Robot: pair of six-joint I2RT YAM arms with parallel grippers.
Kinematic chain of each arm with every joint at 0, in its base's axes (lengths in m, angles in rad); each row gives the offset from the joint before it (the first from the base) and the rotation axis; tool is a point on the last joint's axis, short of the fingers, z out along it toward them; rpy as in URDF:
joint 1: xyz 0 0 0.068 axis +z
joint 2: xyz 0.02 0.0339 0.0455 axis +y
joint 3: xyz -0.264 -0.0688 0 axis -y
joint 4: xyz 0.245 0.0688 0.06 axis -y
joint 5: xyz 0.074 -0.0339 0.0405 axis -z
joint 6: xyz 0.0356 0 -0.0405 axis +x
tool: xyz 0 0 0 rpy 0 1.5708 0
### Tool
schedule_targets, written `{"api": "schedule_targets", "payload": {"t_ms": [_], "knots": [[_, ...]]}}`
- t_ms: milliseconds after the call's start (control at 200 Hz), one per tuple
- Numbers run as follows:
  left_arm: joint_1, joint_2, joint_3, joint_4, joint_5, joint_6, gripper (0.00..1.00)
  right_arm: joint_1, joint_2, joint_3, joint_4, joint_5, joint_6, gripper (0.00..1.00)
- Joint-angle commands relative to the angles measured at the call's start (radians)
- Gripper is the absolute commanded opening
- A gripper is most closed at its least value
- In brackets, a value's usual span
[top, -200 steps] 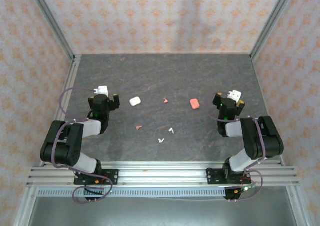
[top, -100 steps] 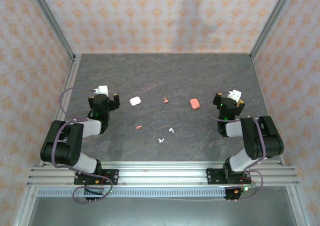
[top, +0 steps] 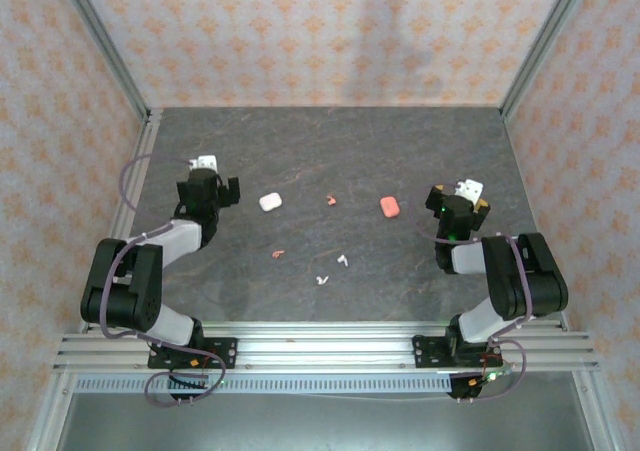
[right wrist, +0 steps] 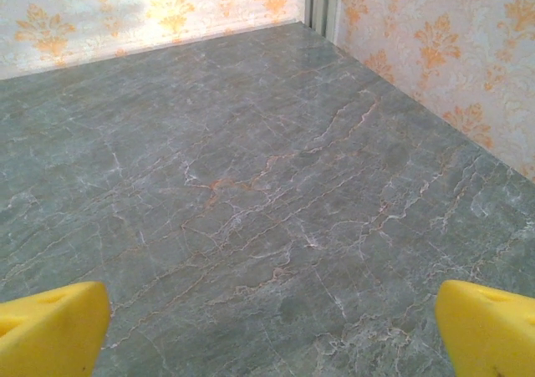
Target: Insert wireless bluetooth earbuds into charging case
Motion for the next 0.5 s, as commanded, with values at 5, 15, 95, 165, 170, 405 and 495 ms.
{"api": "schedule_targets", "payload": {"t_ms": [5,15,95,165,170,405,495], "knots": [[0.009,-0.082,0.063,-0.184,-0.047,-0.064,1.0,-0.002,-0.088,0.002,-0.06,-0.026,0.002,0.99],[0.009,-0.088,0.066,-0.189,-0.049,-0.068,1.0,-0.002,-0.096,0.008,-0.076,-0.029,0.001,0.99],[0.009,-0.126,0.115,-0.283,-0.068,-0.112,1.0,-0.002,-0.174,0.083,-0.275,-0.076,-0.01,0.99],[0.009,-0.145,0.175,-0.404,-0.099,-0.162,1.0,-0.002,-0.209,0.178,-0.474,-0.086,0.033,0.99],[0.009,-0.146,0.18,-0.413,-0.103,-0.167,1.0,-0.002,-0.209,0.186,-0.487,-0.086,0.037,1.0],[0.011,-0.224,0.242,-0.727,-0.183,-0.33,1.0,0.069,-0.111,0.534,-1.041,-0.103,0.171,0.99],[0.013,-0.254,0.23,-0.824,-0.132,-0.385,1.0,0.157,-0.041,0.654,-1.168,-0.139,0.191,0.96]]}}
